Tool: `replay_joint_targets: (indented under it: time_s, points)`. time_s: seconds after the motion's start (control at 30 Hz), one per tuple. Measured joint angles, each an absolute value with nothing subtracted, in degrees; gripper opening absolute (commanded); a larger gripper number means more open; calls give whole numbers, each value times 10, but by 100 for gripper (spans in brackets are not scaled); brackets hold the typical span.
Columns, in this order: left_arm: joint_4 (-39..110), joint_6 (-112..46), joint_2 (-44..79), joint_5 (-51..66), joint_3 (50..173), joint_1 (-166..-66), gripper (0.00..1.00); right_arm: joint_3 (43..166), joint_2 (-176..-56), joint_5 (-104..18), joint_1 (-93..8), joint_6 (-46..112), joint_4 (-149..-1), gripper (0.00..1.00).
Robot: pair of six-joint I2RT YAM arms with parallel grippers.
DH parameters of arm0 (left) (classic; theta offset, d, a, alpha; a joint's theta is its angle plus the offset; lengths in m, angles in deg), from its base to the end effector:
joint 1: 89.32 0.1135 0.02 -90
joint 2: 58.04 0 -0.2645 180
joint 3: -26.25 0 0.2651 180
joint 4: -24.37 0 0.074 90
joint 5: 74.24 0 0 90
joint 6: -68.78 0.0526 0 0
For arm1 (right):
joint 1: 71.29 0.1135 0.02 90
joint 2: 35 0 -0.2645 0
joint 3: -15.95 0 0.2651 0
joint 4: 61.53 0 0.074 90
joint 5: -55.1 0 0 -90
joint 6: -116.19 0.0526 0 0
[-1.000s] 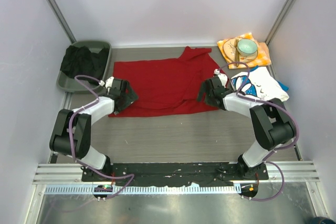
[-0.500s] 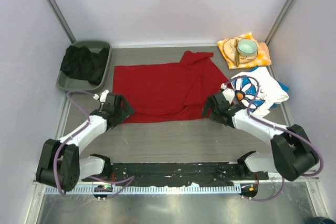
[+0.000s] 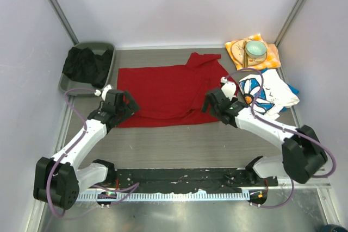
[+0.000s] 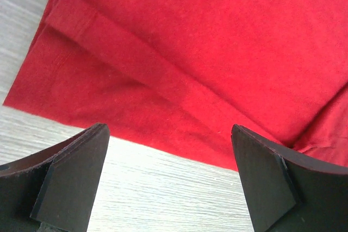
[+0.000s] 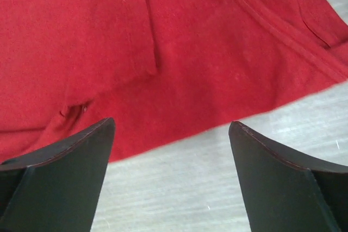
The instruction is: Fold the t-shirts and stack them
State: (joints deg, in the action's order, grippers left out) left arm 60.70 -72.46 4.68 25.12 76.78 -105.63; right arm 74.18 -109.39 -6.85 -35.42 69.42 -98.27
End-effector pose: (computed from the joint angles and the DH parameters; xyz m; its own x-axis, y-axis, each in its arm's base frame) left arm 0.2340 -0.0595 0.1983 -0.5856 -0.6303 -0.5097 -0.4519 0.7759 -0.4402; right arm 0.2382 0.1417 0.1984 -0.6677 0.2632 -0.6964 0.2334 0.9623 0.1399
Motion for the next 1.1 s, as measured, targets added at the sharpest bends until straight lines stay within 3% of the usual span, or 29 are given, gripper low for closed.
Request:
replay_joint_targets:
  time_s: [0.07,0.1,0.23,0.77,1.1]
  points:
    - [607,-722,47,251,782,-1057,100,756,-1130,-65,-355,686,-960,75]
    - [608,-722,47,249,789,-1057,100,764,-1150,-65,-355,684,-949,64]
    - [610,-721,47,247,799,-1058,100,793,-1221,-67,-363,683,-919,48]
    - [622,-717,44,247,799,-1058,100,846,-1303,-81,-401,686,-885,47]
    - [622,-717,45,247,799,-1058,100,846,-1321,-98,-405,689,-874,39]
